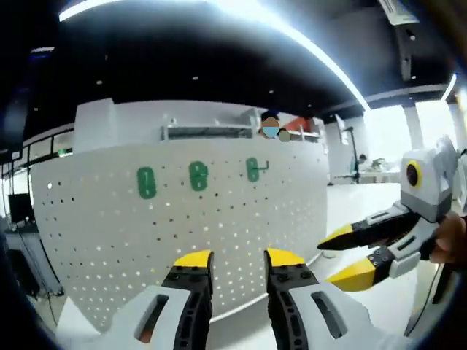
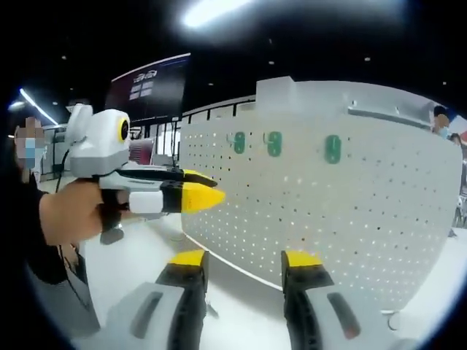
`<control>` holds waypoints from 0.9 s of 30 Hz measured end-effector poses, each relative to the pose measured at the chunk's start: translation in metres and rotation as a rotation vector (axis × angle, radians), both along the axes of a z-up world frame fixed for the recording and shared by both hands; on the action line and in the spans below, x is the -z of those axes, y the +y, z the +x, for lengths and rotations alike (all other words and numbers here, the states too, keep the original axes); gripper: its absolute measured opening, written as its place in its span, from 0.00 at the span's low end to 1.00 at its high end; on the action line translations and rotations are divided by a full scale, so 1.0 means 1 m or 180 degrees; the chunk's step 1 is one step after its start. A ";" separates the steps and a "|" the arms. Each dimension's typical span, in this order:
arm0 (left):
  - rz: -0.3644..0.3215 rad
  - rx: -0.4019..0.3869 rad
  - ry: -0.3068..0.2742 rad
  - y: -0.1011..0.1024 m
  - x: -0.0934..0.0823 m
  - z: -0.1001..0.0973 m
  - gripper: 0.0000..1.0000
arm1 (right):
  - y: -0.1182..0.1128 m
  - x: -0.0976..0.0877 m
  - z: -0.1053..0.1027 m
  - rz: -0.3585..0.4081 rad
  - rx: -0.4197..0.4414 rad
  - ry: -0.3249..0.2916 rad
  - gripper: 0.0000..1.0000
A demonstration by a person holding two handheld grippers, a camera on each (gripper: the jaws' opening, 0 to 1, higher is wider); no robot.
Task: Insert the hook assembly into the mounting plate slot until the hook locks in place.
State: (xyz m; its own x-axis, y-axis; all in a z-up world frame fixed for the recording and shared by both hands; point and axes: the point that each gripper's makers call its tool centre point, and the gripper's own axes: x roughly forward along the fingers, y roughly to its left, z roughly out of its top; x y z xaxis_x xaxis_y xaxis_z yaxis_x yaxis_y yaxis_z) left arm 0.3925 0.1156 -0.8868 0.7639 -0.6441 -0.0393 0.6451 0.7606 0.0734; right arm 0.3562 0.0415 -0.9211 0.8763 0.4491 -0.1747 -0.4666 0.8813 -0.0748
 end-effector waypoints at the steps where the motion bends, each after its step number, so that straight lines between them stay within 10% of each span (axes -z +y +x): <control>1: -0.0021 0.0010 0.0032 0.003 0.003 -0.003 0.30 | 0.001 0.002 0.000 -0.0010 -0.0007 0.0011 0.37; 9: -0.0089 0.0088 0.0244 0.015 0.038 -0.017 0.31 | 0.012 0.015 0.000 -0.0078 -0.0050 0.0085 0.37; 27: -0.0082 0.0128 0.0095 0.030 0.045 -0.007 0.28 | 0.040 0.045 -0.002 -0.0336 -0.0154 0.0241 0.36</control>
